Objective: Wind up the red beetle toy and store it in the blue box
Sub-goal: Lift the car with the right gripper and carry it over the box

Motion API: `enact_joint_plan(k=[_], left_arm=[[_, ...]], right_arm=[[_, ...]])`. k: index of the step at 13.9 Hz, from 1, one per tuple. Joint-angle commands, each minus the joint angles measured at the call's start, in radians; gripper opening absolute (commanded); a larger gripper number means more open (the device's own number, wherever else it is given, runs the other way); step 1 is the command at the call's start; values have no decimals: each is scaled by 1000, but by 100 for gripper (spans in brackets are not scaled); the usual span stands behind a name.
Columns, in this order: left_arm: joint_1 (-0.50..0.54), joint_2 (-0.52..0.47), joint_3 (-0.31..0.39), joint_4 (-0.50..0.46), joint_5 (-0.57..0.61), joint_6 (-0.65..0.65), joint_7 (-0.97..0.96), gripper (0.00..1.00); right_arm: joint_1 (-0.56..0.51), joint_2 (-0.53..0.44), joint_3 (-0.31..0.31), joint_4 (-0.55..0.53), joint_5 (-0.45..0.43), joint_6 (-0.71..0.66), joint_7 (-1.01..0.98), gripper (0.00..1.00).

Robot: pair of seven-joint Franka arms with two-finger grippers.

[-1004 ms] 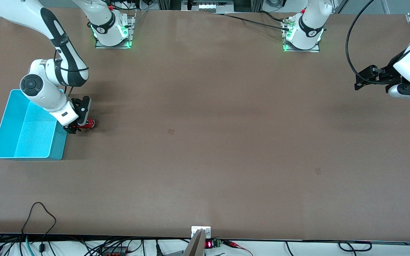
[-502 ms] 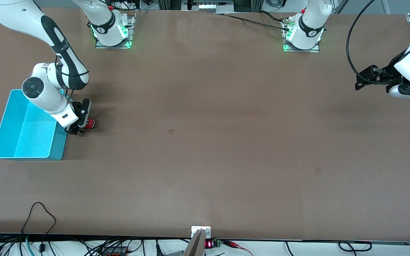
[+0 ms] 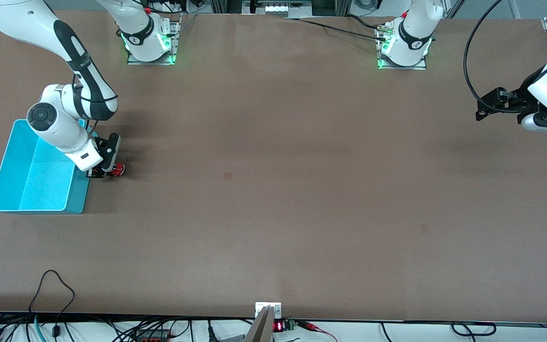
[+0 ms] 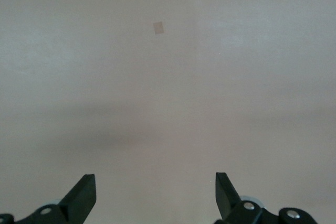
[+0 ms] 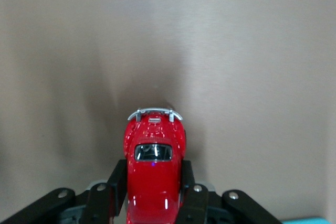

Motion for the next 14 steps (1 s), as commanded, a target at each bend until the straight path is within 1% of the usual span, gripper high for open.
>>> enact_joint_plan(k=[1,4,7,9,10,11,12,13,14], left_arm=[[9,-4,-3,6,21,-13,21,100],[9,-4,-3,7,21,-13,21,100],[9,-4,-3,7,21,-14,19,100],[9,-4,-3,7,21,-14,21,100],[9,-4,-3,7,21,-14,21,100],[9,-2,-3,9,21,-14,21,100],[9,-4,-3,8,21,-16,21,100],[9,-4,-3,7,21,-16,21,100],[9,-2,-3,7,21,-14,21,100]], right_arm=[[15,-69,15,26,8,-76,184,0],[58,-145,15,81,8,-202,355,0],[66,-222,13,109,25,-224,490,0],[59,-248,-6,112,37,-225,556,0],[59,-253,-49,110,49,-236,591,0],[59,-253,-97,110,96,-274,619,0],[59,-251,-137,110,198,-311,639,0],[62,-242,-173,110,262,-317,642,0],[63,-224,-212,110,279,-317,663,0]])
